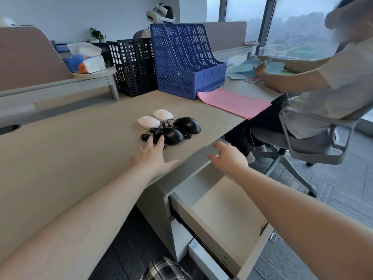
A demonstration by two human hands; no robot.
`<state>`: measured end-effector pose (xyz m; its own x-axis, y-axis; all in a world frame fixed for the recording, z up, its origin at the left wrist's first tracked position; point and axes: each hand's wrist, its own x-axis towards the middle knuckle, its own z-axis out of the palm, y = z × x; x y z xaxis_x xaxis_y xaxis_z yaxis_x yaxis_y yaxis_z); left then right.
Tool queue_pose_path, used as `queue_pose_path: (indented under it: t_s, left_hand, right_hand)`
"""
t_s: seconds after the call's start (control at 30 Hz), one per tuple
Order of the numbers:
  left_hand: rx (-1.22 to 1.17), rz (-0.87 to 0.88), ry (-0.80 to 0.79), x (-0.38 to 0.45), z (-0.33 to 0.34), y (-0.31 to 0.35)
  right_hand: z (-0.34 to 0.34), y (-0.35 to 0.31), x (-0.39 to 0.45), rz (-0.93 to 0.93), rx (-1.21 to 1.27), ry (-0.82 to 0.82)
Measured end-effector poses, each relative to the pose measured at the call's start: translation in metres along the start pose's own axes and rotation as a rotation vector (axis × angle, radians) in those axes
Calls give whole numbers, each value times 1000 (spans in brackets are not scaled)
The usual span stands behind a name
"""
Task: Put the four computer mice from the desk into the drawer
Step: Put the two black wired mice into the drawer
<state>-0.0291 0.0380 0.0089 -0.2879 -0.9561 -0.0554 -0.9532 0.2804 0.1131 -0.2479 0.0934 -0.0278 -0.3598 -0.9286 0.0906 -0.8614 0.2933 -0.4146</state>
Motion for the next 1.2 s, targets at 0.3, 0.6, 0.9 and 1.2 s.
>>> queue_pose_path:
  t_s: [0.3, 0.6, 0.9, 1.2]
  left_hand:
    - [-185, 45, 43, 68, 0, 8]
    - [-86, 113, 37, 101, -1, 11]
    - [-80, 110, 109, 64, -3, 23]
    - [-36, 134, 136, -1, -24, 62]
  right_hand:
    - [6, -57, 86, -148, 168, -9]
    - [20, -59, 132, -185, 88, -193]
    - [-8, -67, 98, -163, 0, -229]
    - [-52, -26, 35, -129, 36, -265]
